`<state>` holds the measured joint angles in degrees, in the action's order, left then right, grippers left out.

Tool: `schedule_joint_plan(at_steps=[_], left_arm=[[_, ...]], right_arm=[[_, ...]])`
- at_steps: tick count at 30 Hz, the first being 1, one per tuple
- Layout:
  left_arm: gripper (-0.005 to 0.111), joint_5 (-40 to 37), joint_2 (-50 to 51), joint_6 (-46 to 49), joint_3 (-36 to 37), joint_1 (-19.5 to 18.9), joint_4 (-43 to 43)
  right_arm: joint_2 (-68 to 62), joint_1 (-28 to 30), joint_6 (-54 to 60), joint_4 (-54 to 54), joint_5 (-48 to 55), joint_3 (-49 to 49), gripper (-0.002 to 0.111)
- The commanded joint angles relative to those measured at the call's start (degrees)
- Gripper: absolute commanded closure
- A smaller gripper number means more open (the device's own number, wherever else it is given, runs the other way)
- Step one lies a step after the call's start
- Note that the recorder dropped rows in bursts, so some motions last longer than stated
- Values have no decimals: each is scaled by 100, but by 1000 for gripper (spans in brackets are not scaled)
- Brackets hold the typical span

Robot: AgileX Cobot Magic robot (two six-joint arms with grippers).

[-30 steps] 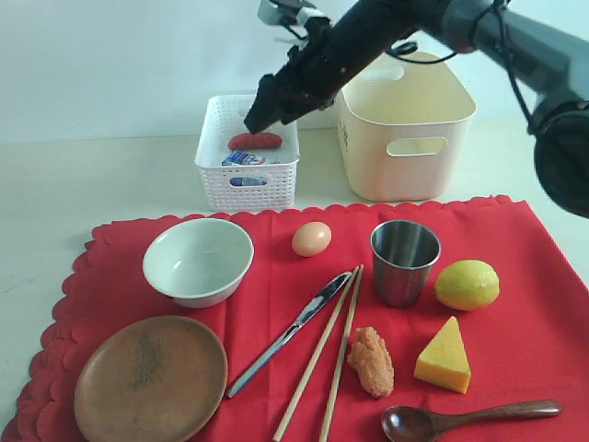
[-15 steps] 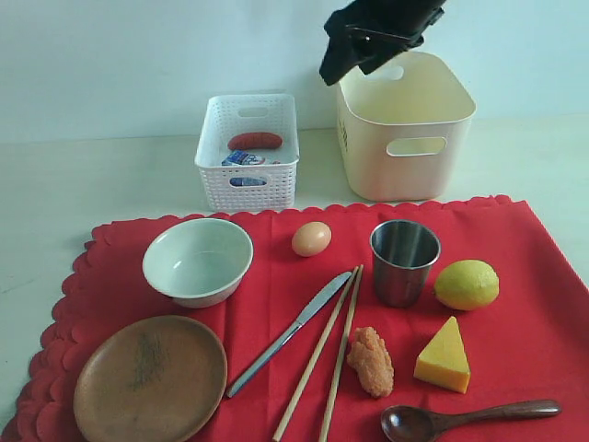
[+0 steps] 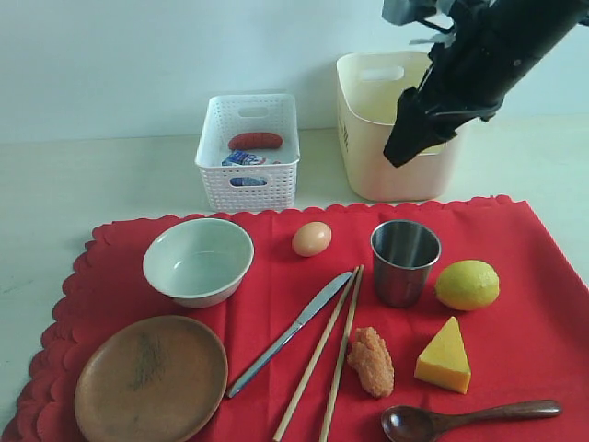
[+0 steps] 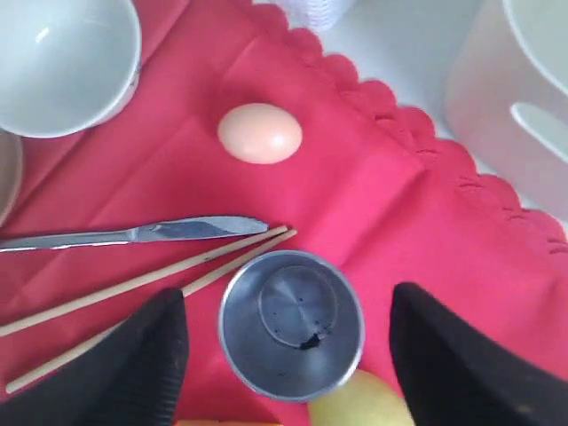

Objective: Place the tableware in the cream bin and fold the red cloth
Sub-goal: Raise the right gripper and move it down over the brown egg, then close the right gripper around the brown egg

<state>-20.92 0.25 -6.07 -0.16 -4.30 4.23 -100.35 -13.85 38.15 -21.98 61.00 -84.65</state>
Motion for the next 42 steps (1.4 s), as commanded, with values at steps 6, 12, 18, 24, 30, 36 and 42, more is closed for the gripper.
schedule_joint_plan(at_steps=[6, 12, 18, 24, 30, 36, 42], left_arm=[[29, 65, -25, -13, 16, 35, 8], [29, 65, -25, -13, 16, 35, 8], [29, 65, -25, -13, 16, 35, 8], [29, 65, -25, -13, 16, 35, 8], [29, 65, -25, -13, 16, 35, 8], [29, 65, -25, -13, 16, 35, 8], [29, 65, -25, -13, 16, 35, 8]], right_arm=[[-397, -10, 3418, -1638, -794, 769, 45], [-1221, -13, 3821, -1811, -1071, 218, 36], [-2109, -381, 3683, -1042, -1049, -714, 34], [-3045, -945, 3354, 126, -1061, -1542, 35], [-3447, -1010, 3072, 508, -1364, -1639, 69], [-3423, -1010, 3072, 367, -1295, -1639, 108], [-3178, -1010, 2818, 490, -744, -1639, 89]])
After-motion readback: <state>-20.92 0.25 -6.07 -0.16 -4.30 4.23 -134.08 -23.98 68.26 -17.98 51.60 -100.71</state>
